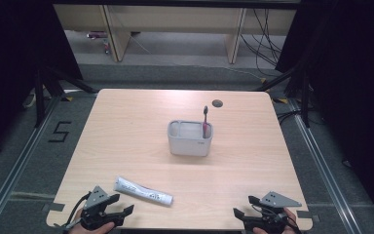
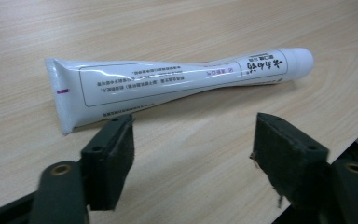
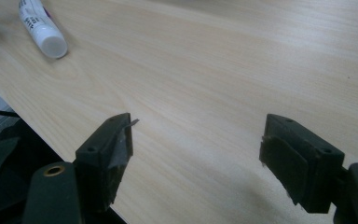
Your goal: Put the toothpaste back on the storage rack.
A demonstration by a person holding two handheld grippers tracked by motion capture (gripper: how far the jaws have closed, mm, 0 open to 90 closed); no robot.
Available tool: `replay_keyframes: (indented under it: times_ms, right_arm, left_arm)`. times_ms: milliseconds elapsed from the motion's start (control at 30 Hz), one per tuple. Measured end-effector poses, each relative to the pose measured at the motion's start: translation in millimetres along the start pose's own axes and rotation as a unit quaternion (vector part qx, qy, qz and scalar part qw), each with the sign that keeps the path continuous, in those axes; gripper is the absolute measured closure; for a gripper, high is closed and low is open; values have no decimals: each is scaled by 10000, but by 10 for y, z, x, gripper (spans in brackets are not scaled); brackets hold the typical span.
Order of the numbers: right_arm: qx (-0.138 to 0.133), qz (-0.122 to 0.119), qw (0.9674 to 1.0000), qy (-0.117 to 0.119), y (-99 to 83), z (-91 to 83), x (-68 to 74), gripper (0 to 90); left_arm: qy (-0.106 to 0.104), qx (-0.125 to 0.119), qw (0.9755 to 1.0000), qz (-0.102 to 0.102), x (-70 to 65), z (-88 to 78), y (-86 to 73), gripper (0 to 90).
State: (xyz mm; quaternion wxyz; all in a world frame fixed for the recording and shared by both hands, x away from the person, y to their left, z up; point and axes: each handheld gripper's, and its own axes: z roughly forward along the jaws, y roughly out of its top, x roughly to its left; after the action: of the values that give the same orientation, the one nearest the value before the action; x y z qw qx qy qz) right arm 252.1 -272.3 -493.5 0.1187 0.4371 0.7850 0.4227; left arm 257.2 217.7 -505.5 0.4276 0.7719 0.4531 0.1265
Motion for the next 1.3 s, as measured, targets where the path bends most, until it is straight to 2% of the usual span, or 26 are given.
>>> replay_keyframes:
  times_ms: [67,100,133,233,267,300,367,400,433,467,533,600,633,667,733,867,1133,1233,1267,1300]
  right_arm:
    - [-33,38,9999,-90,-4,-10,6,254]
    - [-47,89,9999,-52,-8,-6,10,254]
    - [-68,45,9999,-78,-11,1,1,254]
    - [-41,33,10000,-61,-9,-10,-3,259]
    - [-28,55,10000,-42,-8,-10,4,259]
    - [-58,62,10000,-46,-8,-5,9,260]
    - [-46,11,9999,-96,-1,-11,9,260]
    - [-27,-57,10000,-77,8,-13,13,262]
    - [2,38,10000,-17,7,-9,27,262]
    - [0,-13,10000,-63,6,-5,24,262]
    - [32,28,10000,-7,4,2,23,262]
    - [-5,32,10000,-12,3,10,24,262]
    - [-46,-8,10000,58,5,0,20,263]
    - [-36,-86,9999,-77,9,-18,24,263]
    - [-42,-106,9999,-101,8,-13,24,263]
    - [-6,-38,10000,-42,8,-20,36,264]
    - [-15,-80,10000,-45,10,-22,36,265]
    - [-6,-79,10000,-51,10,-22,34,266]
    - [-2,-76,10000,-49,9,-22,34,266]
    - [-2,-76,10000,-49,9,-22,34,266]
  left_arm:
    - [55,-8,10000,41,-1,1,10,438]
    - [53,-36,9999,81,-1,8,15,498]
    - [67,44,9997,234,15,-3,21,539]
    - [112,-39,9998,142,-12,17,33,672]
    - [112,3,9995,295,11,25,47,712]
    - [133,-81,9996,237,-2,49,51,756]
    - [150,-27,9995,283,0,58,63,821]
    - [158,67,9990,404,16,78,76,851]
    - [160,28,9993,334,4,102,75,876]
    - [160,28,9993,334,4,102,75,894]
    - [174,241,9982,512,16,128,88,897]
    - [206,229,9982,506,9,144,86,898]
    - [165,240,9981,543,14,156,89,898]
    - [193,240,9981,536,6,178,94,898]
    - [204,268,9979,557,7,180,98,898]
    - [287,318,9976,536,36,207,114,898]
    - [374,288,9977,487,97,252,149,898]
    - [411,367,9968,574,122,257,166,898]
    - [436,326,9974,479,111,268,170,898]
    - [413,307,9974,504,127,281,179,898]
